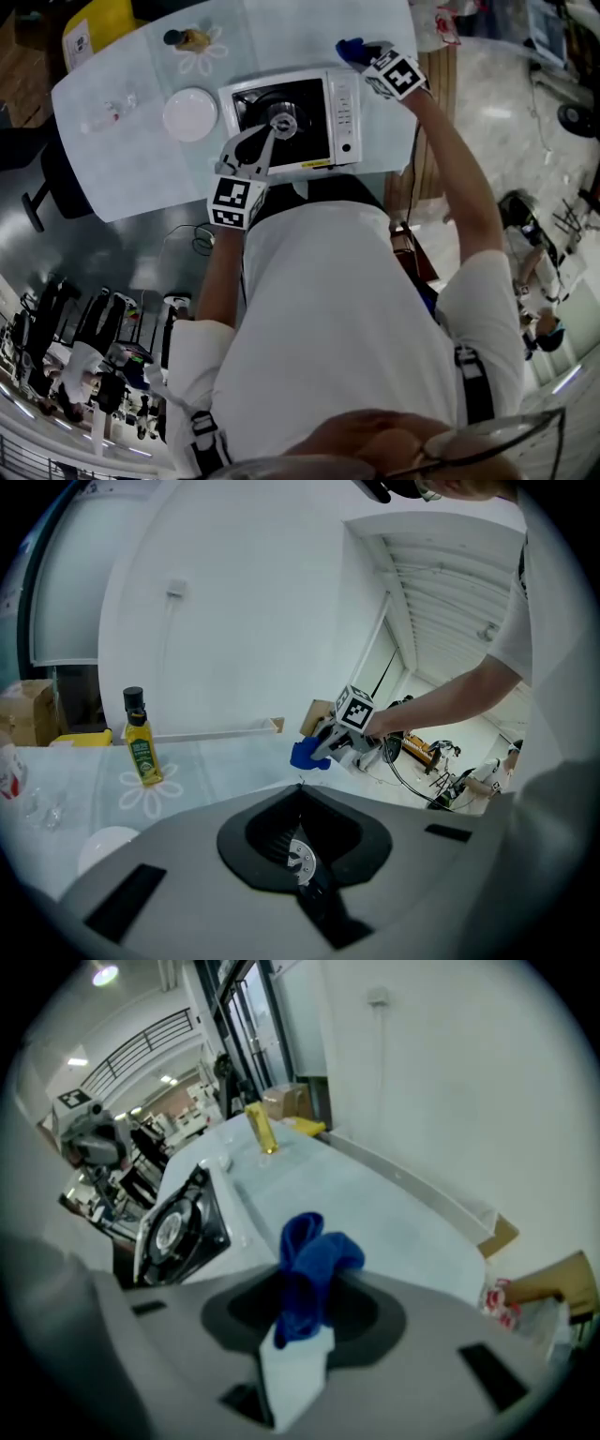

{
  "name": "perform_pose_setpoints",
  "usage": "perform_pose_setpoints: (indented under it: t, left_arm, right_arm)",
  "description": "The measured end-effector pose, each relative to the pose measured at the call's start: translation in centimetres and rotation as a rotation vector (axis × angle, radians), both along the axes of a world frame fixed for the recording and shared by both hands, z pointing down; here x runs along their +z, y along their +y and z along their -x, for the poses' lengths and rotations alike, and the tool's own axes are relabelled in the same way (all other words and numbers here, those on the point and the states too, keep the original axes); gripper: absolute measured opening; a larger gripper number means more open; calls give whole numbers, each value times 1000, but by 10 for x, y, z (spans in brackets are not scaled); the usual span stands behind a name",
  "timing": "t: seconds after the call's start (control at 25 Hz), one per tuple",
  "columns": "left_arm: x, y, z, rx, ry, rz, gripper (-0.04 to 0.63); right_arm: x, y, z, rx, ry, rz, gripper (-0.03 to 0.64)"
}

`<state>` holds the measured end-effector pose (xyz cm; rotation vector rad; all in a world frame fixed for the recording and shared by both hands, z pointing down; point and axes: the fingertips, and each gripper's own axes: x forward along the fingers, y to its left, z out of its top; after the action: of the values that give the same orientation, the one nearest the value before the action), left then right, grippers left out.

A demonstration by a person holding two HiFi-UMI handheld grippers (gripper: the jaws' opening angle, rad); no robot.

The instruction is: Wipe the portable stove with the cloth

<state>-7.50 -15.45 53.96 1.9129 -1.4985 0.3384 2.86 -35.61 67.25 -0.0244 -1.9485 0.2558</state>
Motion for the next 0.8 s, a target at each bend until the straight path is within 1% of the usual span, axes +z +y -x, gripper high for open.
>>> perform_pose_setpoints:
  t: [0.12,0.32,0.48,0.64,0.8]
  left_arm:
    - [5,2,1,-17,9,3,36]
    - [11,11,13,-48,10,11,35]
    - [12,16,22,-72,6,8,36]
    - [11,19,27,-85,7,0,36]
    - [12,24,28,-98,14,-10,36]
  right_arm:
    - [15,0,2,-30,78,41,144]
    - [33,4,11,-33,192,136,144]
    - [40,14,17,-36,260,213,142]
    - [44,24,25,-28,302,266,141]
    - [44,31,36,6,303,293,140]
